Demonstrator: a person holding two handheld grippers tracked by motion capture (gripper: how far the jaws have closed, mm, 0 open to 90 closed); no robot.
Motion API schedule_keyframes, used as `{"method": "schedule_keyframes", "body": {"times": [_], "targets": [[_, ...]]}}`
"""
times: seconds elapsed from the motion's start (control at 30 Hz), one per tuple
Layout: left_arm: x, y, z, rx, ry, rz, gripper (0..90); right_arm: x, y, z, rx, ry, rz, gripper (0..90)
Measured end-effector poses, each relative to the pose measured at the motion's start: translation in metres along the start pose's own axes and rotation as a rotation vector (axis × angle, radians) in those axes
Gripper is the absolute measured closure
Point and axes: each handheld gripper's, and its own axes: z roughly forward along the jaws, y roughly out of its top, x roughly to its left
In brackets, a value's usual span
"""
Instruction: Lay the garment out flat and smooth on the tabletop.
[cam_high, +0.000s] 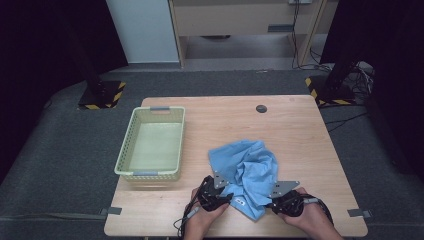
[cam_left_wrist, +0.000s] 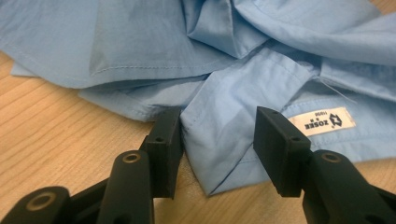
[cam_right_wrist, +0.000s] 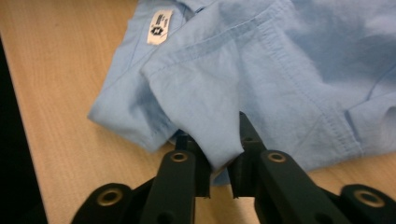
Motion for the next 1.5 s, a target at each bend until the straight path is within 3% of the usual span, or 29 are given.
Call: {"method": "schedule_keyframes", "body": {"times": [0.23,0.4,0.77,0.97,1.07,1.3,1.5], "targets": [[-0.008,0.0,-0.001,0.011,-0.016,0.007,52.0,-0.009,0.003,-0.004,-0.034,-0.032,0.023,88.2],[-0.015,0.002,0.0,0.023,-0.052,0.018,54.8,-0.02,0.005,-0.014,-0.102,-0.066,0.068,88.6],[-0.03,0.007,0.007,0.012,-0.087,0.032,52.6,-0.028,0.009,-0.025,-0.21,-0.054,0.126,88.8],[-0.035,0.009,0.01,0.007,-0.1,0.037,47.8,-0.024,0.012,-0.021,-0.213,-0.043,0.112,88.8],[-0.035,0.011,0.005,-0.003,-0.082,0.041,45.0,-0.025,0.012,-0.02,-0.208,-0.051,0.107,88.8],[-0.039,0.021,-0.011,-0.072,-0.028,0.058,37.9,-0.025,0.012,-0.019,-0.203,-0.051,0.103,88.8],[-0.049,0.028,-0.013,-0.109,-0.03,0.105,37.8,-0.022,0.013,-0.017,-0.189,-0.051,0.087,88.7]]}}
